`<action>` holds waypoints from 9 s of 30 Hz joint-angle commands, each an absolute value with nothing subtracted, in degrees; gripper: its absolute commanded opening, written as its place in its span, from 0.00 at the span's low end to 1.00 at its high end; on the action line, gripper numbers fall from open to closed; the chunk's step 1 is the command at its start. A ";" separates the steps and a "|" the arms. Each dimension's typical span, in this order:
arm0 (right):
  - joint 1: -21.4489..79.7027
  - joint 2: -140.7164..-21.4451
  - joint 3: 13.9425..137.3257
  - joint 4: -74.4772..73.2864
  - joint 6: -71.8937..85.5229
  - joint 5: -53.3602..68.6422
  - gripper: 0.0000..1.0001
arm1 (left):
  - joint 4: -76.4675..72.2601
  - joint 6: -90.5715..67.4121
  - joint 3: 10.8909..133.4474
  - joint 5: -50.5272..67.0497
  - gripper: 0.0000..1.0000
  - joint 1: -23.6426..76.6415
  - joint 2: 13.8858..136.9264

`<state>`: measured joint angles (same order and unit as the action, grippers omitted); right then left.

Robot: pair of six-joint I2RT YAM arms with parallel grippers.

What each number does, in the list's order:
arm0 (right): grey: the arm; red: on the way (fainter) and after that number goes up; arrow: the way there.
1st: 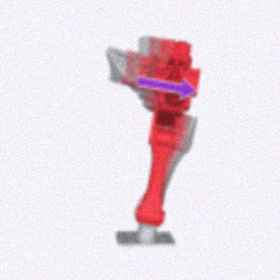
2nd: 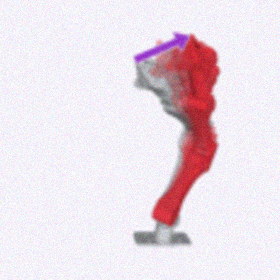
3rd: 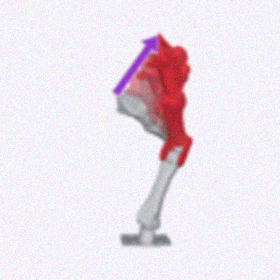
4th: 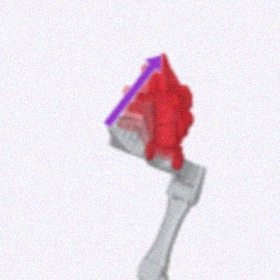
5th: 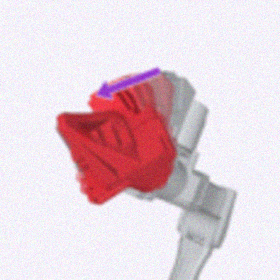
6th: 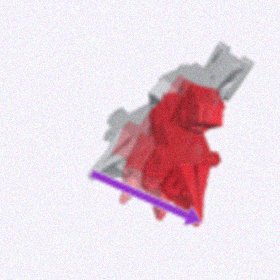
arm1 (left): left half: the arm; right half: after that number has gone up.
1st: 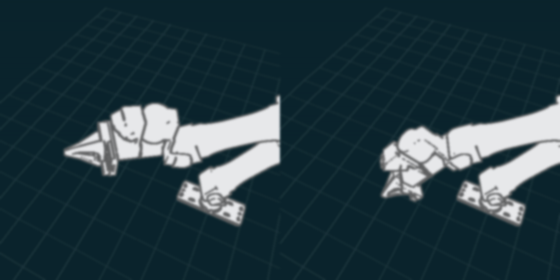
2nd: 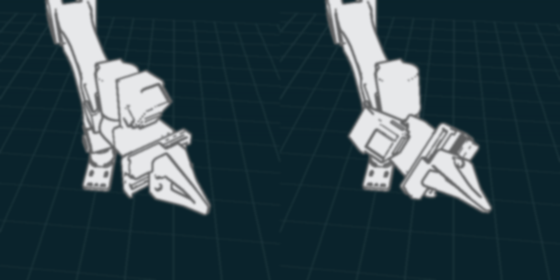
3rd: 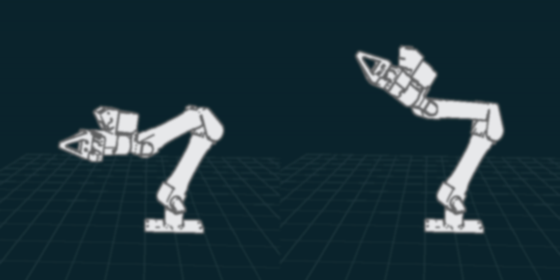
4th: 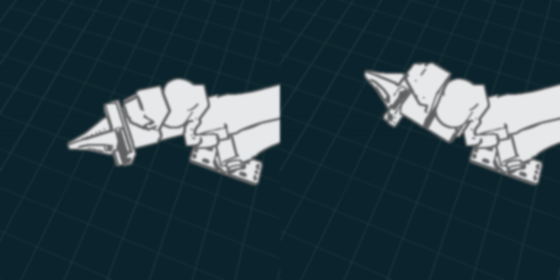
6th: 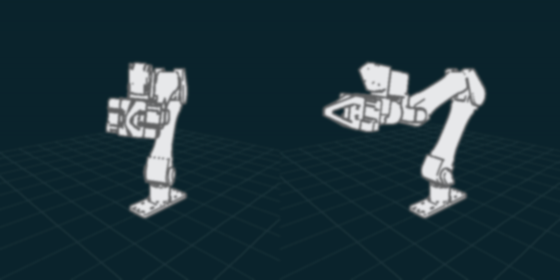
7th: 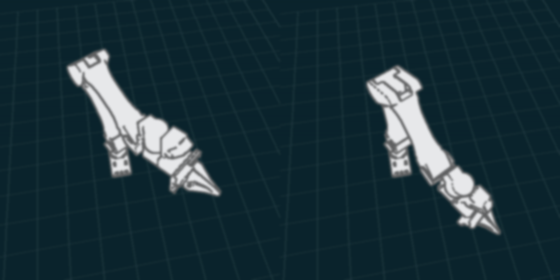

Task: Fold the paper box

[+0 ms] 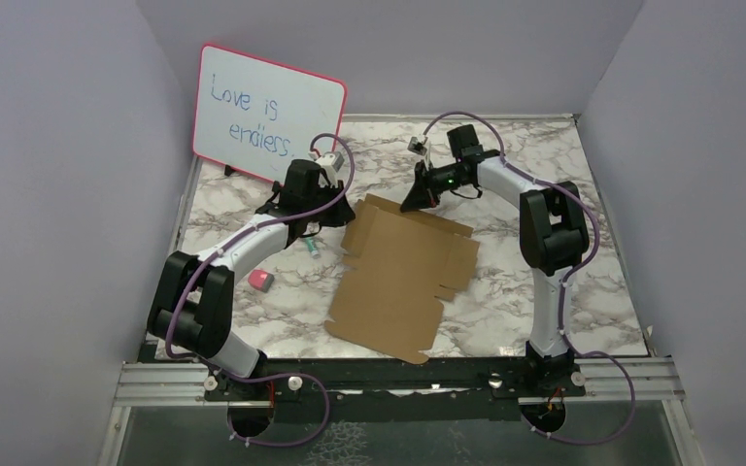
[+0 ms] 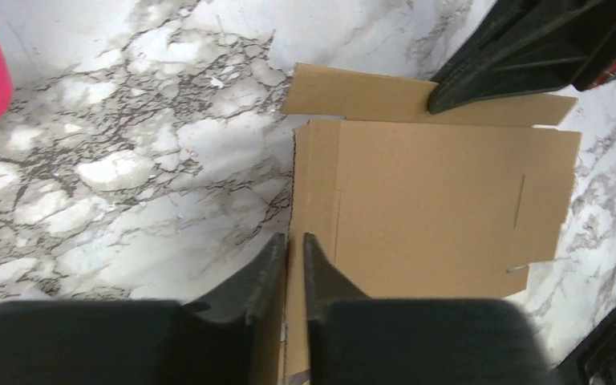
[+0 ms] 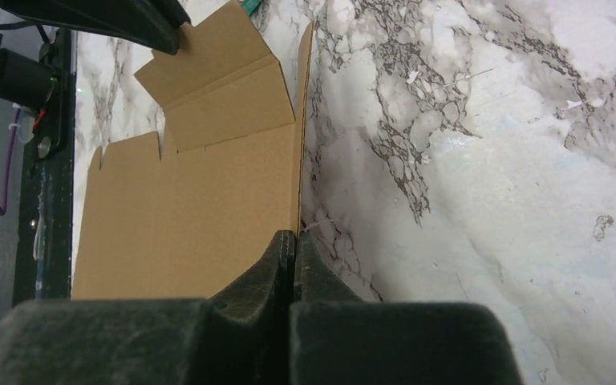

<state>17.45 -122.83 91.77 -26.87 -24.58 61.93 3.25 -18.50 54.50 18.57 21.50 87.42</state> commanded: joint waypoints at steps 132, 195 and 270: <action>18.81 -116.64 86.35 -19.95 -22.05 66.18 0.01 | 19.83 5.61 81.87 45.10 0.28 18.20 106.55; 19.88 -111.31 78.37 -6.78 -10.46 51.35 0.01 | 10.45 -21.50 45.59 19.75 0.42 19.19 76.44; 19.99 -113.64 81.30 -8.08 -12.48 49.60 0.01 | -15.23 -31.63 26.95 17.71 0.22 22.48 71.26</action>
<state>19.55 -112.84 79.64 -9.08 -12.99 53.67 -17.41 -32.34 25.39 22.31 20.05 73.08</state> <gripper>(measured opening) 0.020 0.223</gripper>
